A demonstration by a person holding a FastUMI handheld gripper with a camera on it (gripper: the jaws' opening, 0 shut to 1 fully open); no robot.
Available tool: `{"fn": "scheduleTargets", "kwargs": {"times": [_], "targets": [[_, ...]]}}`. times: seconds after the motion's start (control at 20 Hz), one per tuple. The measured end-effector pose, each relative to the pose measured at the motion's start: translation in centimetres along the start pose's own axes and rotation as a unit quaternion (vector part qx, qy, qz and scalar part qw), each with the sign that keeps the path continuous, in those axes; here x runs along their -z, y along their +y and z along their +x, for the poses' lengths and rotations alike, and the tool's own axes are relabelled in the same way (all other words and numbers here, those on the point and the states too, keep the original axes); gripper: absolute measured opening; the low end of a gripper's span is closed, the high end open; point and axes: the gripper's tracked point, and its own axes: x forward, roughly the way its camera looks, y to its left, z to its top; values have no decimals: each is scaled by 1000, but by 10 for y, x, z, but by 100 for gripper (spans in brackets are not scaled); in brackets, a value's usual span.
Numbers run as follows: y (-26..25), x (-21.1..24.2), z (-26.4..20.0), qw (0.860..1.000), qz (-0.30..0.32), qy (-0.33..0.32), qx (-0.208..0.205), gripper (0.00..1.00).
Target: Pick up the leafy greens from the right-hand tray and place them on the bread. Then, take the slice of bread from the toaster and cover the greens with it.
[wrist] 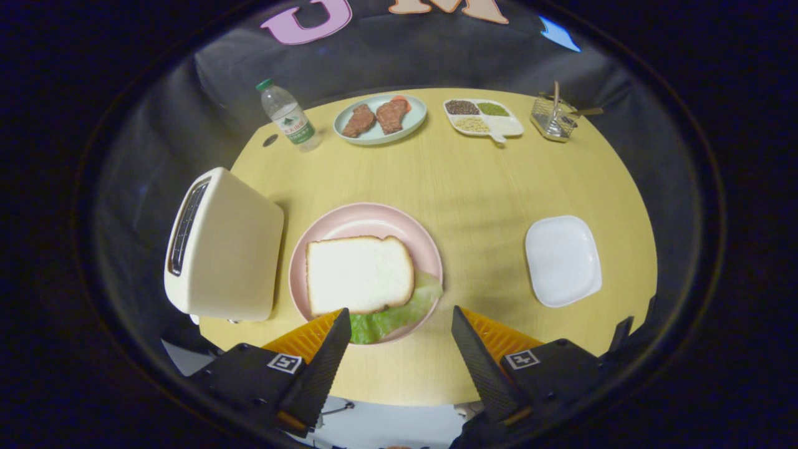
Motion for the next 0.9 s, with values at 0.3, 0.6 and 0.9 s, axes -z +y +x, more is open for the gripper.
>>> {"fn": "scheduleTargets", "kwargs": {"times": [0.3,0.6,0.9], "targets": [[-29,-14,-20,995,-72,-54,36,100],[-47,-62,-52,971,-135,-192,47,100],[-34,-121,-118,916,-150,-373,9,99]]}}
